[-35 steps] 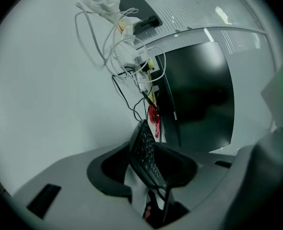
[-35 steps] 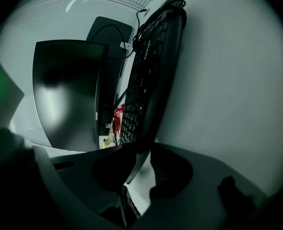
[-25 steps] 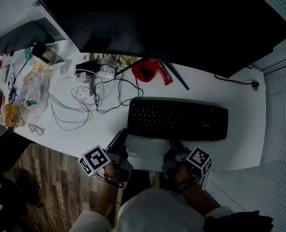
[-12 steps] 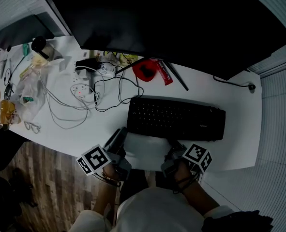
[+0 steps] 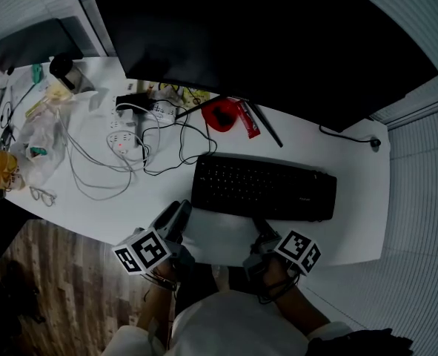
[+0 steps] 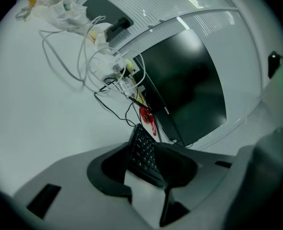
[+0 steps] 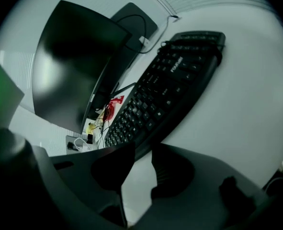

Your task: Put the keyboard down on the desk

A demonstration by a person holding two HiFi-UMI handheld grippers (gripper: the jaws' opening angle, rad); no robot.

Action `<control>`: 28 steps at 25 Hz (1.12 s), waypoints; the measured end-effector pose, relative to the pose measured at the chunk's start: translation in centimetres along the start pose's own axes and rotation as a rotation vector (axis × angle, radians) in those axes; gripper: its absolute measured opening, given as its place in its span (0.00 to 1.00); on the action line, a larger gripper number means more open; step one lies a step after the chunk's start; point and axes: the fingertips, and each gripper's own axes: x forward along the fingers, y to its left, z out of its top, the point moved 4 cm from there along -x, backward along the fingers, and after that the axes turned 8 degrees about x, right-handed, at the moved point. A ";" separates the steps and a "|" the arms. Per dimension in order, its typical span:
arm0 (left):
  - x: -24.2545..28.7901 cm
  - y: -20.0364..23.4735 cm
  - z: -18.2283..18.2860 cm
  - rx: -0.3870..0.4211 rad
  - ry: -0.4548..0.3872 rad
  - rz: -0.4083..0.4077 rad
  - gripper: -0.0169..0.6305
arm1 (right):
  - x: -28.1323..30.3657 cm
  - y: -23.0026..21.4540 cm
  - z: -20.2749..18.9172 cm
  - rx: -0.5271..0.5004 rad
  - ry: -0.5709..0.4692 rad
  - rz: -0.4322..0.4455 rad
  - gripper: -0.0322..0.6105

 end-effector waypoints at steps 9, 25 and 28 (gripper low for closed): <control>-0.3 -3.2 1.8 0.211 0.028 -0.033 0.28 | -2.7 1.8 1.2 -0.127 -0.148 0.037 0.21; -2.2 -14.0 2.6 0.701 -0.045 -0.126 0.08 | -11.7 1.5 4.6 -0.190 -0.480 0.060 0.16; -2.3 -15.3 2.3 0.745 -0.045 -0.144 0.06 | -13.1 1.3 5.4 -0.189 -0.504 0.068 0.16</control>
